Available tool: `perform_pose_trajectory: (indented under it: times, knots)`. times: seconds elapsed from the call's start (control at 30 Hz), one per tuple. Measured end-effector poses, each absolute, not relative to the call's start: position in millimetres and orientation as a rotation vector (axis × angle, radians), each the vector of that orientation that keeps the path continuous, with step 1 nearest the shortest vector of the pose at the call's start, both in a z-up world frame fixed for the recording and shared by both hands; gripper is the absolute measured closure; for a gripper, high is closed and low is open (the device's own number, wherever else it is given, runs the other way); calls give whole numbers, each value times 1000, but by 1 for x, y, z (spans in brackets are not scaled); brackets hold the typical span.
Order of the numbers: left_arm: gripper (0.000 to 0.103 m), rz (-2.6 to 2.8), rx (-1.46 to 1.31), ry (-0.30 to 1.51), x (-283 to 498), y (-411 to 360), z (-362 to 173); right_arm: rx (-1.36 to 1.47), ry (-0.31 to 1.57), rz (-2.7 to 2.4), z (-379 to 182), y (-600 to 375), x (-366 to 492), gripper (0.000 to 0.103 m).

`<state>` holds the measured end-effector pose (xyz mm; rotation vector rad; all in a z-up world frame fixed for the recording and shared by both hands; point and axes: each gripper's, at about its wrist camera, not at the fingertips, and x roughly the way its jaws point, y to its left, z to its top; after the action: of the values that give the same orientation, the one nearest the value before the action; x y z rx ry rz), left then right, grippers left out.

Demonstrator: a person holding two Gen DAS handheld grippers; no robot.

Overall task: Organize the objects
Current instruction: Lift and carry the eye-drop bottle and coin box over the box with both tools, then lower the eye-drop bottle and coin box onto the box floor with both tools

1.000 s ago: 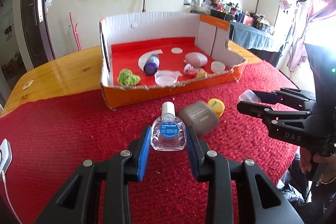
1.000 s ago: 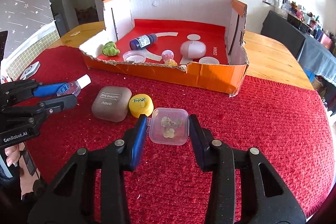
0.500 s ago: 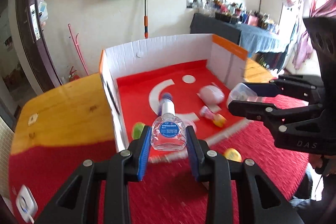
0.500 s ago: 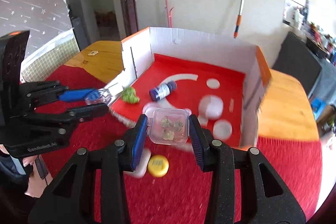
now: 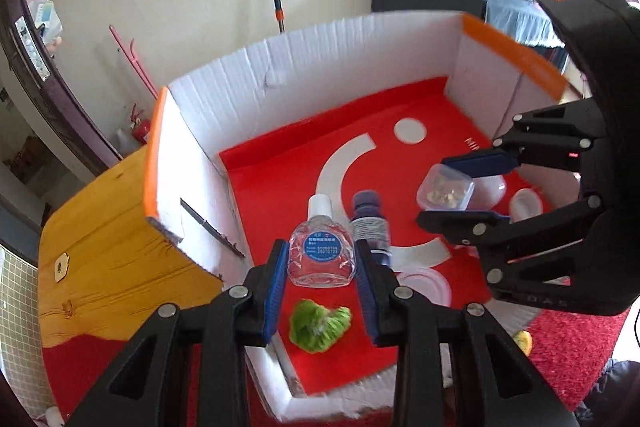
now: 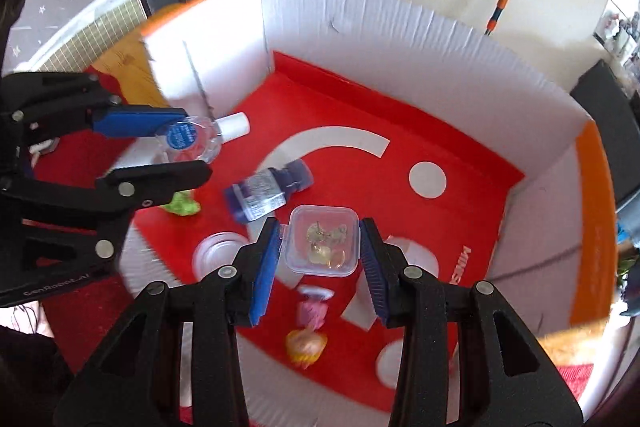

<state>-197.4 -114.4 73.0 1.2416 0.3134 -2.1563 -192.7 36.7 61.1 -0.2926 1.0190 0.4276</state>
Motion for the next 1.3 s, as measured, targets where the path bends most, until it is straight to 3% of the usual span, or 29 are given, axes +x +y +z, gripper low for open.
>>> perform_pose_trajectory:
  times: [0.63, 1.3]
  knots:
    - [69, -2079, 1427, 362, -206, -137, 40, -378, 1121, 494, 33, 45, -171, 65]
    - [69, -2092, 1455, 363, -202, -128, 41, -363, 1174, 522, 37, 40, -163, 64]
